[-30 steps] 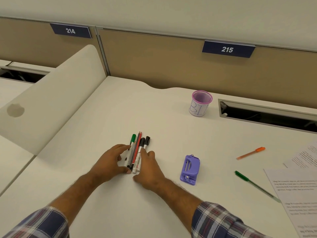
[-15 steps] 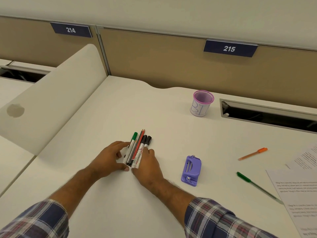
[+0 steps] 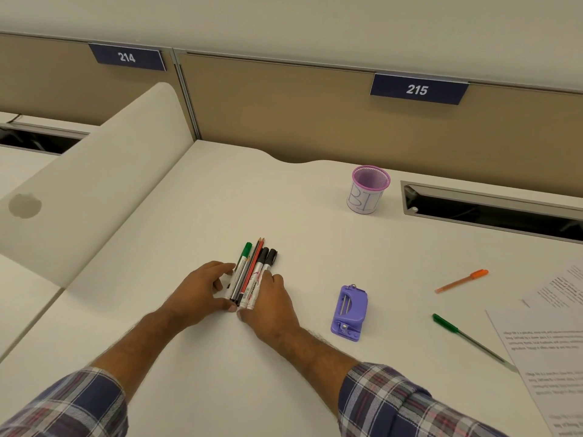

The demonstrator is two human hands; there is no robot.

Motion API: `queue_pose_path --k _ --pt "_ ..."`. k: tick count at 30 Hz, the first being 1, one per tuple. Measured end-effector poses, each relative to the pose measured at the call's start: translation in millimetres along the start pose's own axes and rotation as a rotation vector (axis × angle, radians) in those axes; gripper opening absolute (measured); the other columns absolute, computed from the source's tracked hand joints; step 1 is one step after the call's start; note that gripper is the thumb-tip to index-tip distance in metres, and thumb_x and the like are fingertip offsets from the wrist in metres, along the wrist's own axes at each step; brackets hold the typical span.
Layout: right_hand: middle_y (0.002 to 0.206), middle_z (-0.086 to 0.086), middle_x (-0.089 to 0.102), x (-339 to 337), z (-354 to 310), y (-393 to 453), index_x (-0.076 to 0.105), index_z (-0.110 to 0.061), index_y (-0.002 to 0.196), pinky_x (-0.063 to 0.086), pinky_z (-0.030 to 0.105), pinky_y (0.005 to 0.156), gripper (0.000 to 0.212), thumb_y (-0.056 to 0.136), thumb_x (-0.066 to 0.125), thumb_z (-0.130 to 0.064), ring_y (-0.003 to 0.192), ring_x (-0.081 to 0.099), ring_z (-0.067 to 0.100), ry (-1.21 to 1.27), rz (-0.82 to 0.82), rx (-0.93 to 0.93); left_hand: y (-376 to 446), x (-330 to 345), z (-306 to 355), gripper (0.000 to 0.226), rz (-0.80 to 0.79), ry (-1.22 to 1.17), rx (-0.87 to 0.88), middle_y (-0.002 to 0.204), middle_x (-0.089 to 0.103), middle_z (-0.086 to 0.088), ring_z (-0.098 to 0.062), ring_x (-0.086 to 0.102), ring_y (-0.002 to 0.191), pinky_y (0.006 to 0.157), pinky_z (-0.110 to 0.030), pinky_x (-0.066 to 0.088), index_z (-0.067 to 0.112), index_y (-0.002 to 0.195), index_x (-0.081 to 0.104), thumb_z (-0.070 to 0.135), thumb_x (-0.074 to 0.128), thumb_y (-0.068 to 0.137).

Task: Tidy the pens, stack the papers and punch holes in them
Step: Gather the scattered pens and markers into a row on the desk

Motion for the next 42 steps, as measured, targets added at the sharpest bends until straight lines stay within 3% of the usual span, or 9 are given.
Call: queue_pose_path --k 4,10,17,24,28,31,34,38,42 --pt "0.12 0.005 0.049 -1.8 6.5 -4.8 0.043 -0.017 0.132 0.056 0.027 0.089 0.073 0.073 0.083 -0.031 0.109 0.059 0.018 0.038 -0.011 0.011 -5.5 0.5 4.9 0.091 0.007 -0.008 0.006 0.127 0.049 0.014 -0.007 0.054 0.093 0.076 -0.013 0.042 0.025 0.142 0.049 0.035 0.092 0.063" --pt "0.132 0.004 0.043 -16.7 26.6 -14.6 0.036 -0.014 0.137 0.043 0.025 0.097 0.074 0.077 0.079 -0.026 0.12 0.051 0.021 -0.017 -0.004 0.04 -16.6 2.0 21.9 0.092 0.091 0.055 0.039 0.142 0.044 0.009 -0.016 0.042 0.126 0.108 -0.033 0.039 0.026 0.144 0.048 0.04 0.09 0.063" --pt "0.134 0.002 0.045 -46.9 61.6 -37.8 0.033 -0.015 0.145 0.047 0.032 0.097 0.074 0.083 0.071 -0.028 0.116 0.053 0.019 0.019 0.035 0.065 -30.1 24.4 54.2 0.083 0.176 0.078 0.111 0.143 0.046 0.007 -0.019 0.041 0.129 0.108 -0.037 0.039 0.027 0.139 0.053 0.054 0.083 0.067" --pt "0.095 -0.005 0.057 -121.5 87.4 -74.5 0.061 -0.017 0.118 0.047 0.015 0.068 0.032 0.086 0.066 -0.017 0.062 0.051 0.005 0.214 0.354 -0.005 -51.7 58.5 123.6 0.063 0.346 0.104 0.296 0.127 0.055 0.007 -0.015 0.046 0.123 0.101 -0.029 0.035 0.024 0.128 0.06 0.067 0.052 0.084" --pt "0.093 -0.009 0.062 -159.1 99.8 -91.7 0.066 -0.017 0.104 0.054 0.026 0.074 0.02 0.086 0.057 -0.013 0.075 0.061 0.007 0.292 0.478 -0.055 -57.5 83.0 151.1 0.055 0.343 0.073 0.289 0.132 0.055 0.005 -0.017 0.046 0.126 0.102 -0.032 0.038 0.025 0.13 0.056 0.059 0.057 0.086" --pt "0.096 -0.009 0.063 -187.6 120.0 -101.0 0.067 -0.015 0.103 0.048 0.019 0.076 0.021 0.089 0.055 -0.006 0.08 0.058 0.0 0.204 0.568 -0.043 -61.0 101.9 162.2 0.058 0.32 0.094 0.273 0.134 0.055 0.002 -0.019 0.047 0.127 0.104 -0.036 0.041 0.023 0.132 0.055 0.06 0.047 0.088" --pt "0.101 0.005 0.067 -217.0 148.8 -111.6 0.068 -0.006 0.104 0.048 0.029 0.087 0.024 0.087 0.052 0.003 0.093 0.062 0.018 0.04 0.647 0.016 -61.1 117.9 162.9 0.064 0.28 0.128 0.25 0.142 0.052 0.001 -0.02 0.045 0.133 0.111 -0.035 0.035 0.019 0.14 0.051 0.056 0.034 0.09" --pt "0.117 0.009 0.06 -241.3 195.5 -116.4 0.061 -0.011 0.119 0.046 0.039 0.091 0.036 0.086 0.05 -0.001 0.109 0.052 0.03 -0.411 0.49 0.268 -49.2 136.3 156.8 0.059 0.195 0.184 0.205 0.159 0.034 0.001 -0.018 0.029 0.147 0.119 -0.032 0.021 0.017 0.152 0.034 0.041 0.036 0.098" --pt "0.117 0.005 0.057 -249.1 219.8 -118.2 0.058 -0.016 0.113 0.043 0.035 0.089 0.021 0.095 0.048 -0.018 0.109 0.052 0.024 -0.654 0.352 0.388 -33.4 142.0 153.5 0.064 0.137 0.249 0.174 0.165 0.017 0.003 -0.016 0.014 0.153 0.122 -0.028 0.007 0.018 0.157 0.02 0.044 0.027 0.099"
Point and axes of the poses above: each hand's wrist, its own y-axis towards the middle knuckle, its own x-axis out of the palm, z = x × y, the point moved 8 cm from there along y, towards the middle knuckle
